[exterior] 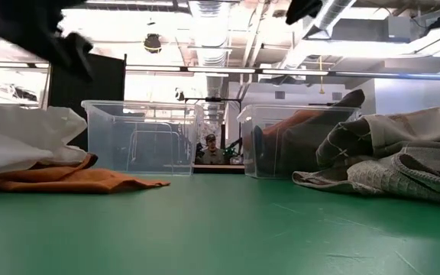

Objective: Sort towels by color in basket
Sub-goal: Put the left white towel into the left transparent bin

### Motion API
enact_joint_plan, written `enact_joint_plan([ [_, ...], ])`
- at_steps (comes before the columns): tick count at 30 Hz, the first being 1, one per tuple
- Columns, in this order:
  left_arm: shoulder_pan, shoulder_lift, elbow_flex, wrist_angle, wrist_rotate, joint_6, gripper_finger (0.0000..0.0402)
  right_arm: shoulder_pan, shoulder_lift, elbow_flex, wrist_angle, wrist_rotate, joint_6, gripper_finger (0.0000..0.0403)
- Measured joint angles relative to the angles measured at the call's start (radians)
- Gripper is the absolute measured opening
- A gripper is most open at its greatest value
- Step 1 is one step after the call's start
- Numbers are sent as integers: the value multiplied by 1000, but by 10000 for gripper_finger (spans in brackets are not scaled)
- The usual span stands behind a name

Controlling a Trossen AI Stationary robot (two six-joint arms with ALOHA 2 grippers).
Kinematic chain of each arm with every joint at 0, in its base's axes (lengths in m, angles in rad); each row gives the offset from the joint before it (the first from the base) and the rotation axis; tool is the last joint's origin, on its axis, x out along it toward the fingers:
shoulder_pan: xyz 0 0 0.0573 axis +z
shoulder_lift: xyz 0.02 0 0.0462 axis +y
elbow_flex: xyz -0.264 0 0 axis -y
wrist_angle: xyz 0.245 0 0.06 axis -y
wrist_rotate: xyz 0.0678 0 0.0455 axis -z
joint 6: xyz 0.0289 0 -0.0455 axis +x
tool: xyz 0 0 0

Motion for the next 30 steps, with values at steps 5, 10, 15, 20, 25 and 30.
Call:
enact_joint_plan([
  [5, -9, 23, 1, 204, -1, 124, 214, 119, 0, 0, -64, 1, 45, 113],
  [10, -11, 125, 1, 364, 0, 237, 214, 228, 0, 0, -122, 2, 138, 113],
  [15, -11, 276, 1, 501, 7, 316, 214, 341, 1, 0, -132, 25, 216, 136],
  [20, -11, 376, 1, 482, 48, 269, 214, 444, 20, 0, -136, 111, 269, 193],
  [25, -59, 393, 30, 302, 97, 124, 214, 507, 59, 0, -141, 162, 281, 234],
  [30, -160, 393, 151, 58, 154, -14, 219, 526, 105, 0, -140, 186, 274, 239],
])
